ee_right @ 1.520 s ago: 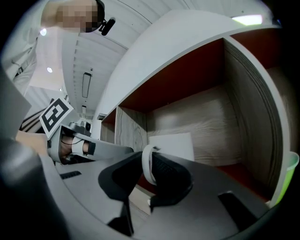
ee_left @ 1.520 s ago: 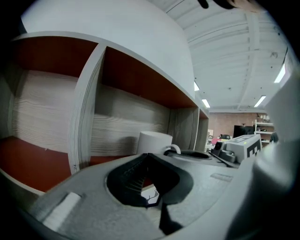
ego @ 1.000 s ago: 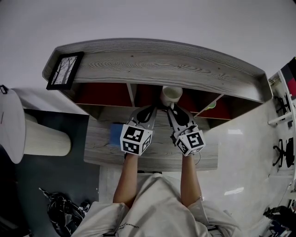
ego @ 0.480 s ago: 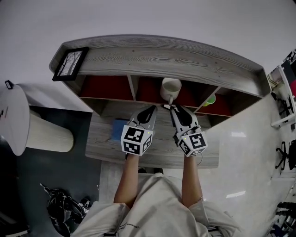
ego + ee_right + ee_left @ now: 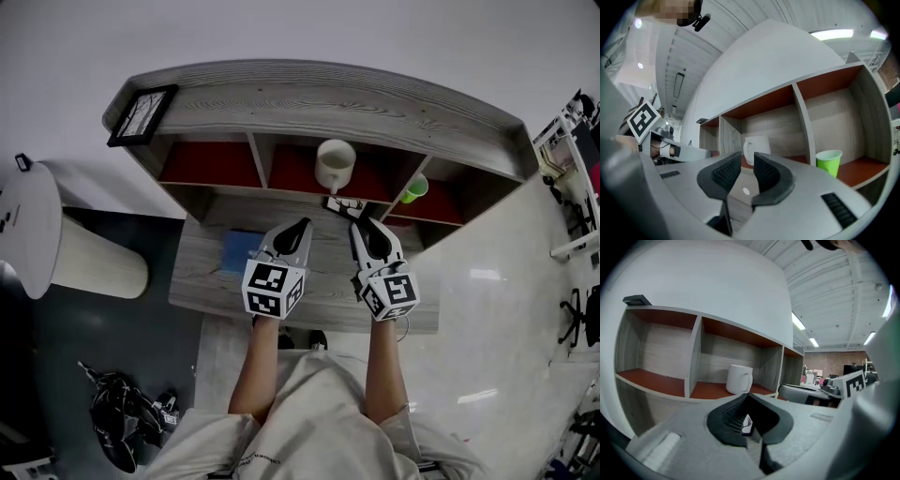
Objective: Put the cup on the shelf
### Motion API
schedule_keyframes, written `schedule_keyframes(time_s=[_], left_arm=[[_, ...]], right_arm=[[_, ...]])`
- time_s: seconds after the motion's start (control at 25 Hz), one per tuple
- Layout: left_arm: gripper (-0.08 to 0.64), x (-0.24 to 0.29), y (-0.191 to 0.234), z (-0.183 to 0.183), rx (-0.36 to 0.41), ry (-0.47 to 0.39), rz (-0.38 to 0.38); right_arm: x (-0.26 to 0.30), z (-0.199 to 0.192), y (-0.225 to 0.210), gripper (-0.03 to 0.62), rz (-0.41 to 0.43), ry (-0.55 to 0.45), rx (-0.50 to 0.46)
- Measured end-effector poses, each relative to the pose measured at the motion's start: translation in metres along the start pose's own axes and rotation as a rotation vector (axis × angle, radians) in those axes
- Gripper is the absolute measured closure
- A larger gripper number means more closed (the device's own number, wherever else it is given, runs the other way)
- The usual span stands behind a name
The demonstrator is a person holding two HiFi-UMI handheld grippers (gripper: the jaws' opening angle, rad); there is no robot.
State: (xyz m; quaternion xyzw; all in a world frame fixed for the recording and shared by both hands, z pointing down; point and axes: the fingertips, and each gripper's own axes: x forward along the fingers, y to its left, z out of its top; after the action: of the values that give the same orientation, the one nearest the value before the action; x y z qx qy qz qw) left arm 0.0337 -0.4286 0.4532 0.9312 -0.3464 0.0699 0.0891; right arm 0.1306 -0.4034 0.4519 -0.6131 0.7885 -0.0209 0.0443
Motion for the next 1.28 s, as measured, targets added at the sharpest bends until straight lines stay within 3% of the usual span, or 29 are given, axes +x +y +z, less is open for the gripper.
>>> schedule_keyframes(time_s=[0.4,0.76,1.08,1.28], left_arm=[[0.549,-0.037,-0.007,-0.012,0.038,-0.006,0.08],[0.549,-0.054,-0.026,0.005,0.09,-0.047,0.09],[0.549,-0.053,-0.035,0.004,0.081,-0.06,0.097],[0.549,-0.048,-0.038,0.0,0.063,-0.06,0.092]], right_arm=[[-0.019,-0.011,0.01,0.515,0.036,-0.015,0.029],[-0.041,0.003,0.006,0.549,0.04,-0.032,0.01],[-0.051,-0.007,-0.006,0.577,0.0,0.05,0.016],[-0.055,-0.009,-0.007,0.577,0.016,0.078,0.009]])
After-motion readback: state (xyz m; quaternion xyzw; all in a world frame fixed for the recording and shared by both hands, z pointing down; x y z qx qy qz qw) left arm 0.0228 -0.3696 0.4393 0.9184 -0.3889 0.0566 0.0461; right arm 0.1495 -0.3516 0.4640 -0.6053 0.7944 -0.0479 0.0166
